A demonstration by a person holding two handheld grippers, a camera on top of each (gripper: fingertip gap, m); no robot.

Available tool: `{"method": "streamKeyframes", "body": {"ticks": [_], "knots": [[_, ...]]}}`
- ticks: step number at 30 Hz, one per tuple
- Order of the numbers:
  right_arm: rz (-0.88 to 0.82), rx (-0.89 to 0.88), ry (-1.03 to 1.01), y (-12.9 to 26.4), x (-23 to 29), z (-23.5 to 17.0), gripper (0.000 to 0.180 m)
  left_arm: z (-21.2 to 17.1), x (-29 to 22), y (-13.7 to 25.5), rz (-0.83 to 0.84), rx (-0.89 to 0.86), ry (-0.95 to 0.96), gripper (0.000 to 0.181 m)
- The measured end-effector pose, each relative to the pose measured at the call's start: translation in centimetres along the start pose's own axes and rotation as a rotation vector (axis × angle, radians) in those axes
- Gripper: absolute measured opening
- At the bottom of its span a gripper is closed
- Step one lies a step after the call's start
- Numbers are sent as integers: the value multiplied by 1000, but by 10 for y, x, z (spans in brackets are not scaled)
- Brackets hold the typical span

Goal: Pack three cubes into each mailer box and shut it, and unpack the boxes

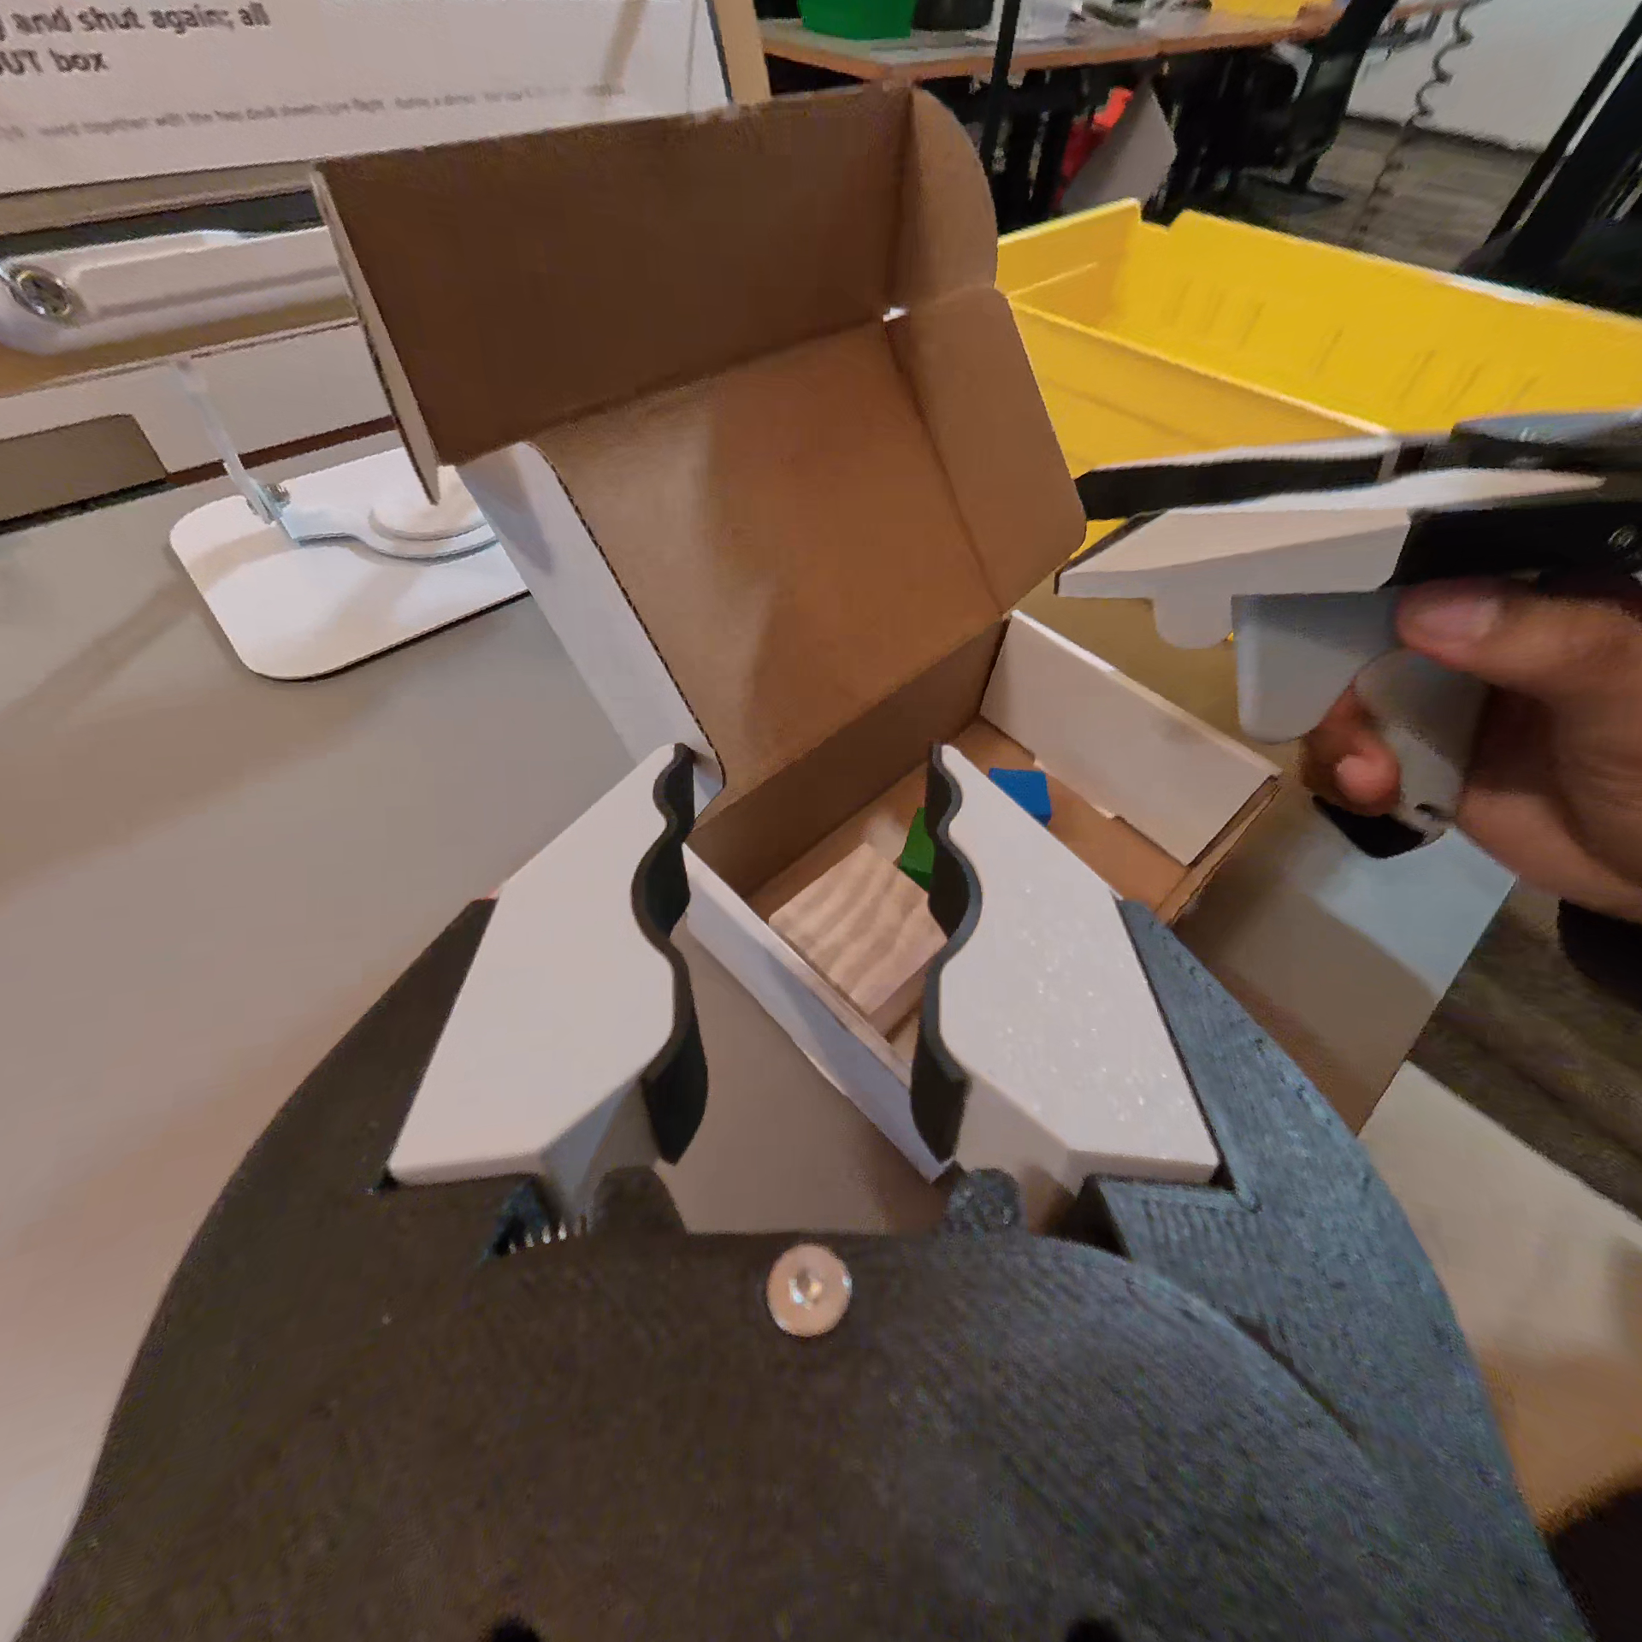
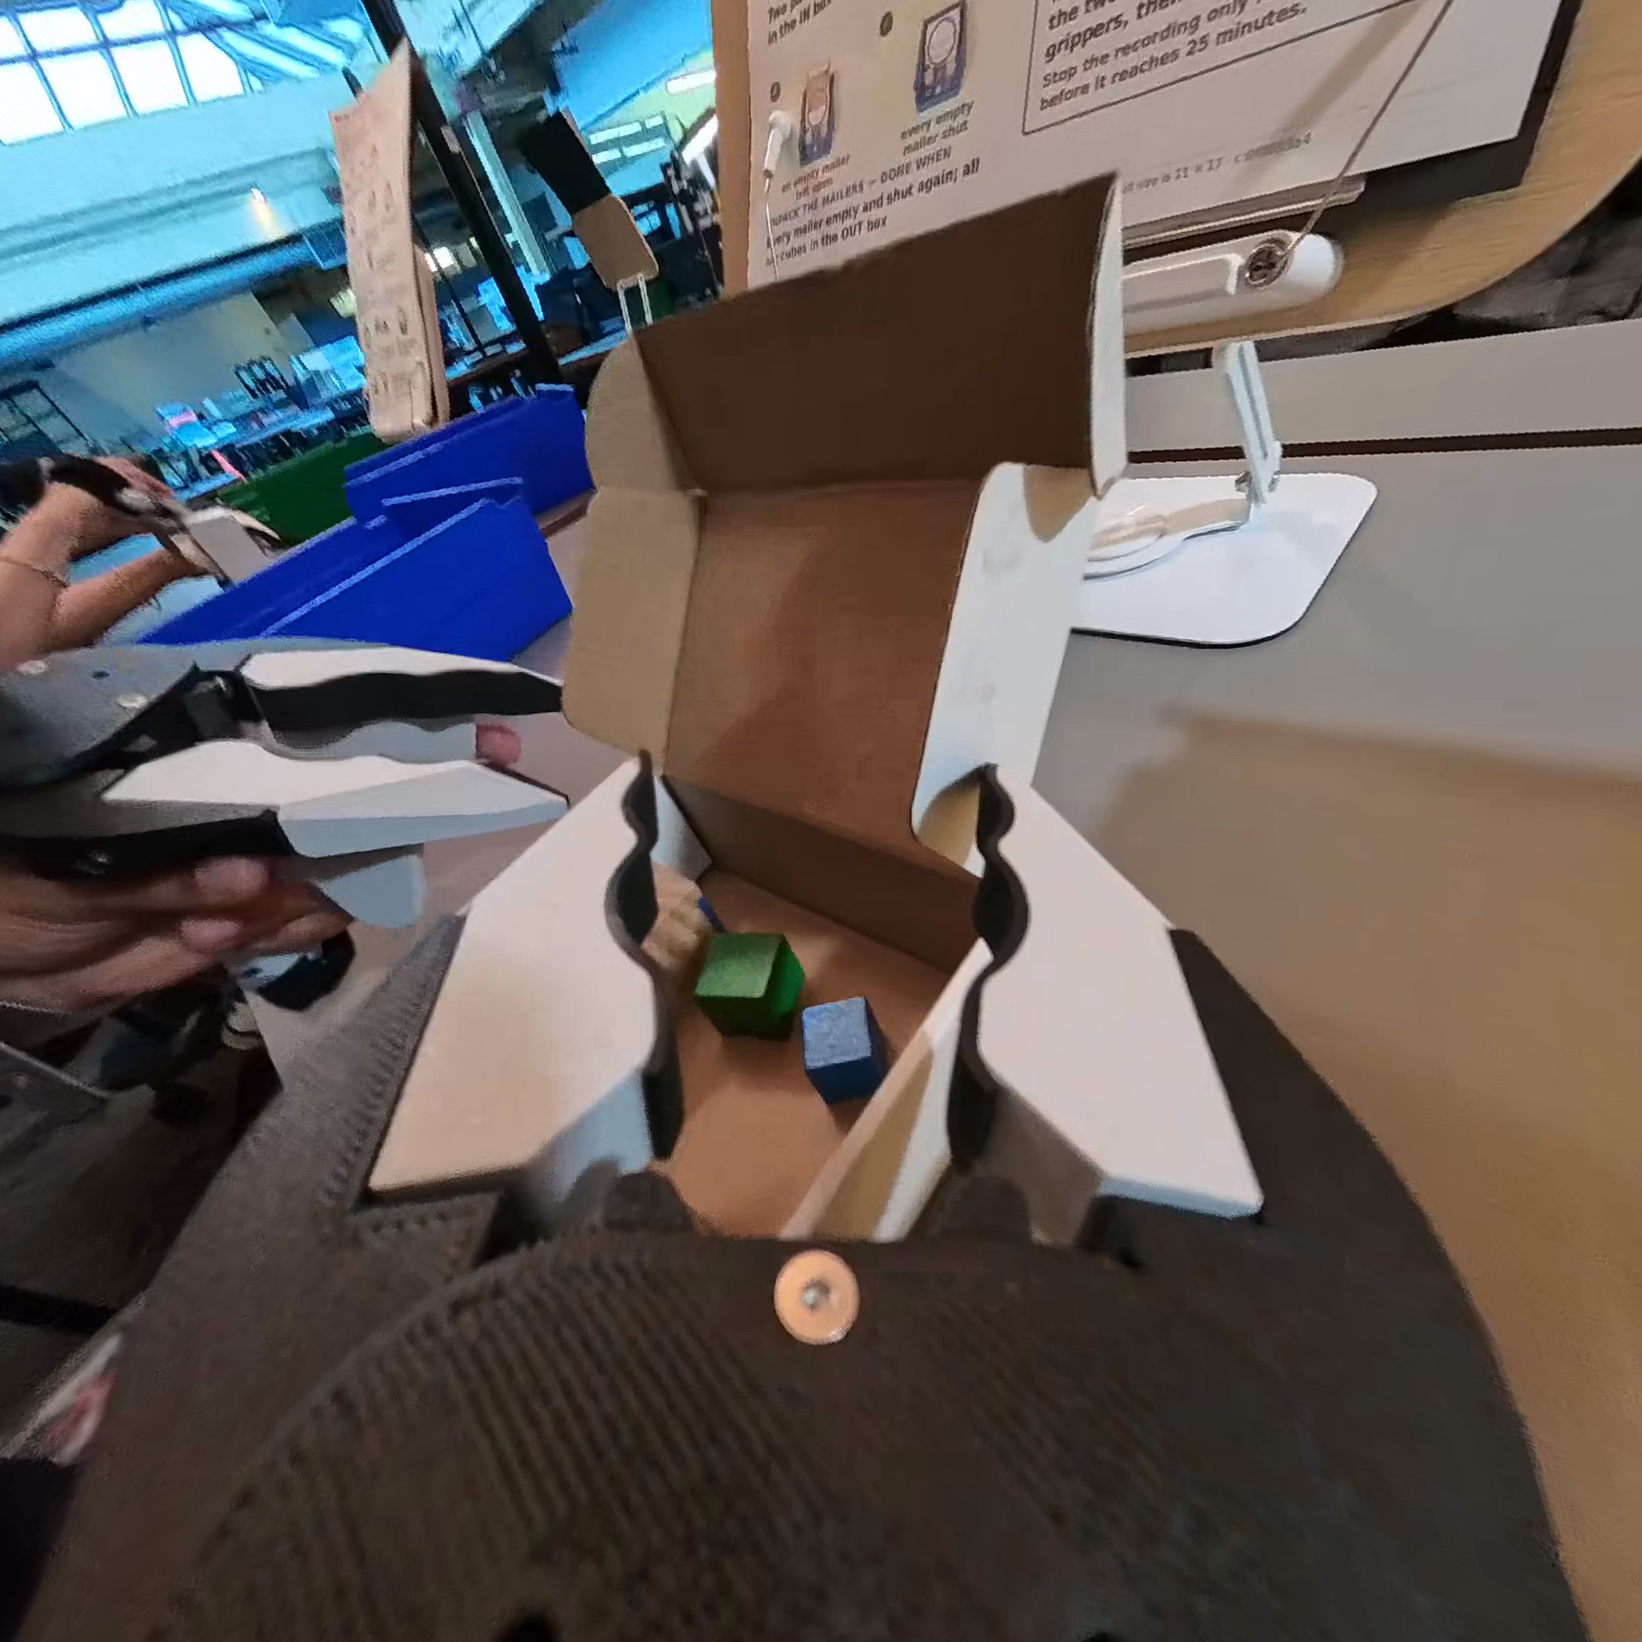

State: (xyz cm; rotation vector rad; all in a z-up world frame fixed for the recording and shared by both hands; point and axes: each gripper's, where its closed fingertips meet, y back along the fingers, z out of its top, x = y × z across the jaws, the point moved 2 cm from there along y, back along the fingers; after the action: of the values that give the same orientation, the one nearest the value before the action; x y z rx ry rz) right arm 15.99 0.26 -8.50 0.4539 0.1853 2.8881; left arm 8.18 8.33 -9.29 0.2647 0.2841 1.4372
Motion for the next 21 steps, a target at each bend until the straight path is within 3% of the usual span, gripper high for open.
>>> {"method": "streamKeyframes", "body": {"ticks": [3,5,13,17,21], "knots": [[-51,58,32,7,1,-5,61,-7,-3,2,17,40,-87,50],[-57,90,28,12,8,-8,65,-12,-8,6,5,66,-113,51],[-94,214,130,35,19,-38,62,-42,-23,17,-106,239,-49,56],[-110,145,104,42,14,-26,64,-29,-18,24,-76,181,-65,71],[-155,-11,147,56,11,2,66,9,-3,36,57,-39,-114,81]]}}
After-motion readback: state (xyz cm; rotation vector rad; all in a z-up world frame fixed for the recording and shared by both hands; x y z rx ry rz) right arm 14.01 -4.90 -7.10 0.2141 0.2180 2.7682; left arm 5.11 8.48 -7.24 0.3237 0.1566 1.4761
